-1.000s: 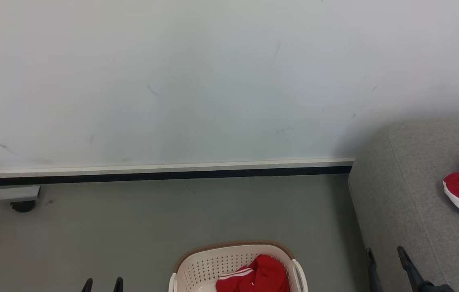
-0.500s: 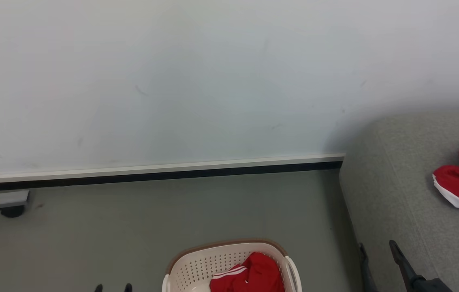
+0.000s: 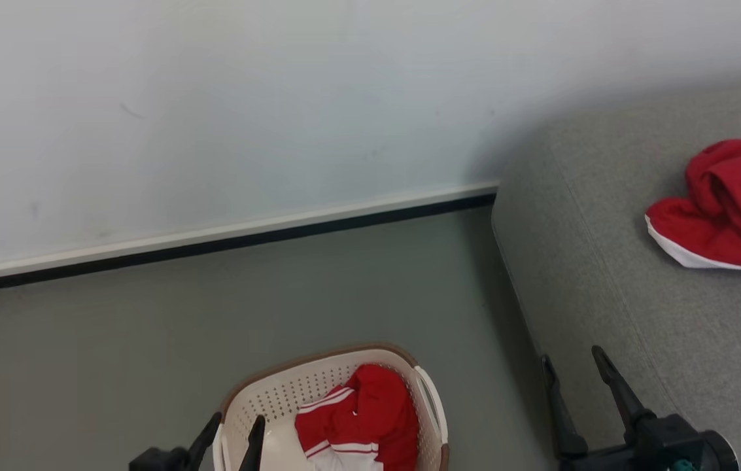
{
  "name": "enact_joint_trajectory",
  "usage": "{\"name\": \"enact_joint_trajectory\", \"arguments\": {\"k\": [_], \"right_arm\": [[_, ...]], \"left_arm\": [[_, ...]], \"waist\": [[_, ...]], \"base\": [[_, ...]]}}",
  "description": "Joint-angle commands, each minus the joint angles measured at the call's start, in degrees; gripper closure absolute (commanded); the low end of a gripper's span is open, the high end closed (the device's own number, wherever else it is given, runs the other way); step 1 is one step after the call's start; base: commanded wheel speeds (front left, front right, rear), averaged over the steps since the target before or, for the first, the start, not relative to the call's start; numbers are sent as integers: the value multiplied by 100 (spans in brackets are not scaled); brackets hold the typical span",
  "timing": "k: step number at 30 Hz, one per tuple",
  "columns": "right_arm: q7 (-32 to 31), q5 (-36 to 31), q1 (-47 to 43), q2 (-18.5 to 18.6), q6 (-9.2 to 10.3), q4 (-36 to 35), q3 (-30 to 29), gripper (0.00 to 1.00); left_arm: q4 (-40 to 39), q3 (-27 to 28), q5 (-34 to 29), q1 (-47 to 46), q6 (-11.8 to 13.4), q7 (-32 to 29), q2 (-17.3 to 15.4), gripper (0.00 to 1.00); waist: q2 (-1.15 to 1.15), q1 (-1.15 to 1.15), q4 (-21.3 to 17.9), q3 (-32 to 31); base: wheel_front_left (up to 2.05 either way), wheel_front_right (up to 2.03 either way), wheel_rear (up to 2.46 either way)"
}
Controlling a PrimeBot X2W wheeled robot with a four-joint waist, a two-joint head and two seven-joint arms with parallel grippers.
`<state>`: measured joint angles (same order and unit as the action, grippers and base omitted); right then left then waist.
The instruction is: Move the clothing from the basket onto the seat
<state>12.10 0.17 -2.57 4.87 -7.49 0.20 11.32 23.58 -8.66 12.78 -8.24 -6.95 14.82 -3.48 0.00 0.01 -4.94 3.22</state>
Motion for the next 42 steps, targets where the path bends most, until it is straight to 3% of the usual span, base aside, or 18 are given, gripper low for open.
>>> {"name": "enact_joint_trajectory", "arguments": {"k": [1,15,21,28,38,42], "right_arm": [[48,58,179,-3,-1,-54,45,0],[276,47,1130,-172,0,-110,630,0],[301,166,1239,-217,-1,-410,705,0],[301,409,936,-223,-1,-968,543,0],[303,539,588,-218,0,-1370,528,0],[303,611,443,-215,0,-1445,470,0]], "left_arm": [[200,-89,-47,-303,-8,-28,-50,0],[2227,-865,298,-2505,-47,-220,-392,0],[2672,-1017,372,-3160,-48,-336,-548,0],[3389,-1128,412,-3794,-23,-503,-487,0],[4259,-1141,296,-4491,593,-562,-465,0],[4464,-1182,267,-4643,709,-513,-516,0]], "waist": [[0,-1,-668,843],[0,-1,-1893,2775],[0,-1,-2157,3480],[0,-1,-2162,4136],[0,-1,-2052,4602],[0,-1,-2040,4679]], "base": [[0,0,0],[0,0,0],[0,0,0],[0,0,0],[0,0,0],[0,0,0]]}}
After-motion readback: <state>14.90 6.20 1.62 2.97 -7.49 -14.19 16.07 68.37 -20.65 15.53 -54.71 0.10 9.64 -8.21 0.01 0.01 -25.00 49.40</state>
